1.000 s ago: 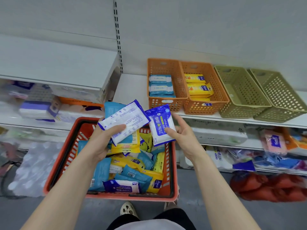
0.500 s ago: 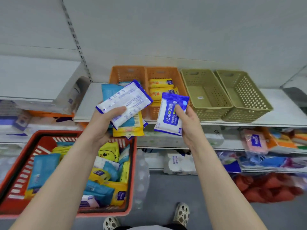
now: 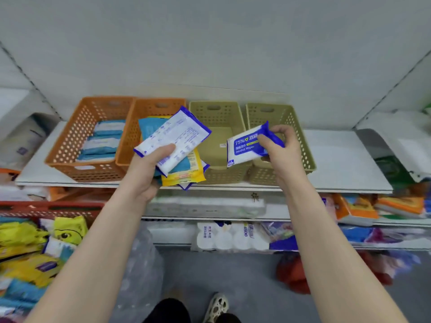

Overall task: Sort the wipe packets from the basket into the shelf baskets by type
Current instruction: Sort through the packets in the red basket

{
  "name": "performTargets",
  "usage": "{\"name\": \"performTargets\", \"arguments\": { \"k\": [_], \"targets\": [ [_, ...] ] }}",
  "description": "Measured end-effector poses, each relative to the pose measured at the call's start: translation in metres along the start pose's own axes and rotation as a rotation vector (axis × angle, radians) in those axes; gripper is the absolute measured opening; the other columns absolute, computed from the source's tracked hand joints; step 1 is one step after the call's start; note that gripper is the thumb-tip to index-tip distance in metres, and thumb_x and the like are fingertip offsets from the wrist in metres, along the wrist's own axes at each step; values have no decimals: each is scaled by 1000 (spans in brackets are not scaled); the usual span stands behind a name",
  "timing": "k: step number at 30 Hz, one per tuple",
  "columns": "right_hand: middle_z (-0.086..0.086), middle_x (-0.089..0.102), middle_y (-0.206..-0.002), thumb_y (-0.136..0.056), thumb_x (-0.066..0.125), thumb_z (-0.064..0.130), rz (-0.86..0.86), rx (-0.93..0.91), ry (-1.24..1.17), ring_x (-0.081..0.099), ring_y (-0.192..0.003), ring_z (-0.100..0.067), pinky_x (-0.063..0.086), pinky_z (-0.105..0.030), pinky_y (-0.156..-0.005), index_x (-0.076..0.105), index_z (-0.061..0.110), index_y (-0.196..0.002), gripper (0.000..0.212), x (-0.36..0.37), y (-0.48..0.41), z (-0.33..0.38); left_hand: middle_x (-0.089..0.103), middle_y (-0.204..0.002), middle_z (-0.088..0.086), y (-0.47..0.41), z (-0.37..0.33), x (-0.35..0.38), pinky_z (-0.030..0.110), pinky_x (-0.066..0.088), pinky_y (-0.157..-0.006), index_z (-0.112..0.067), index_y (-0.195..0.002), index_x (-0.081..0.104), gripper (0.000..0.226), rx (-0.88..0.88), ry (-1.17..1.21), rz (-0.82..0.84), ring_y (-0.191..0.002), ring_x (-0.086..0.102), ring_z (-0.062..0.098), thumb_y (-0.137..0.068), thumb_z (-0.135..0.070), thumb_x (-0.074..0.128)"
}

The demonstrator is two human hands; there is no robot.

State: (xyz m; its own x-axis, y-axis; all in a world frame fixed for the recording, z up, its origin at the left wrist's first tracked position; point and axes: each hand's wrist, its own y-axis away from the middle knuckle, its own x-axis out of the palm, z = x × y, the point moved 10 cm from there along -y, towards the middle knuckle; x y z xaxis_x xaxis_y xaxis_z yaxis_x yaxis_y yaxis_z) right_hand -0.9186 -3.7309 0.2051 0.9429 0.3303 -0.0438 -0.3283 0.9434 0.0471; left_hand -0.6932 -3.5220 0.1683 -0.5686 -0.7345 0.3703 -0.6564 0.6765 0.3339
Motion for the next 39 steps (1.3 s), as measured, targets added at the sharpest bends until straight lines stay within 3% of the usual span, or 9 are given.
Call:
{"name": "performTargets", "arguments": {
  "k": [4,9,15,21,27,30,34,37,39],
  "targets": [
    [1,64,-106,-78,67,4,43,-76,147,68,-90,-20,57,-36,-74,52,27,-107,40,28,-37,2,77,-101,1,-23,-10,3,43,61,-74,-21,-115,64,29,32,-5,-42,-88,74,20,-89,-9,66],
    [5,56,-106,-86,53,-4,127,-164,561,51,-91,-13,36,0,-61,58,15,-121,40,94,-86,-7,74,-111,6,-59,-31,-9,40,61,-66,-17,-123,61,43,53,-4,-47,-90,74,22,-82,-11,72],
    [-8,58,-126,-87,50,-3,97,216,562,62,-101,-30,56,-48,-85,57,23,-116,40,136,-146,-96,74,-112,4,-110,-51,-17,42,59,-79,-20,-119,65,31,9,-53,1,-93,74,21,-90,-10,65],
    [-17,41,-137,-82,71,14,332,147,1088,53,-115,-35,40,-30,-98,54,14,-133,54,163,-164,-142,75,-109,0,-145,-46,-23,54,48,-102,-23,-121,65,57,-77,-112,8,-104,71,24,-66,-27,79],
    [-14,42,-134,-86,65,19,348,-65,1337,45,-117,-37,39,-38,-103,45,22,-141,59,183,-167,-152,77,-102,-4,-163,-40,-18,36,56,-79,-23,-118,62,52,-100,-85,38,-95,73,18,-70,-22,81],
    [-16,45,-131,-86,67,22,378,-75,1300,48,-116,-36,37,-33,-103,45,22,-140,59,190,-176,-151,76,-107,-1,-167,-36,-15,30,58,-65,-18,-130,55,70,-110,-91,56,-94,74,18,-67,-21,85],
    [-15,51,-127,-86,63,17,420,-39,1235,55,-114,-36,47,-38,-96,51,20,-137,52,192,-183,-133,73,-115,3,-170,-30,-10,37,60,-71,-18,-135,50,76,-119,-109,82,-99,72,22,-66,-26,81],
    [-4,70,-111,-94,53,32,189,-36,719,66,-98,-22,53,-35,-83,67,22,-116,28,174,-180,-65,72,-117,3,-170,-34,-3,44,59,-82,-19,-133,51,74,-85,-145,106,-102,71,23,-66,-26,80],
    [2,75,-93,-94,51,51,241,92,349,66,-75,-13,53,-30,-64,71,23,-103,36,175,-163,-33,73,-115,2,-168,-37,5,43,59,-82,-21,-130,52,72,-70,-169,122,-100,72,23,-65,-22,83]
  ]
}}
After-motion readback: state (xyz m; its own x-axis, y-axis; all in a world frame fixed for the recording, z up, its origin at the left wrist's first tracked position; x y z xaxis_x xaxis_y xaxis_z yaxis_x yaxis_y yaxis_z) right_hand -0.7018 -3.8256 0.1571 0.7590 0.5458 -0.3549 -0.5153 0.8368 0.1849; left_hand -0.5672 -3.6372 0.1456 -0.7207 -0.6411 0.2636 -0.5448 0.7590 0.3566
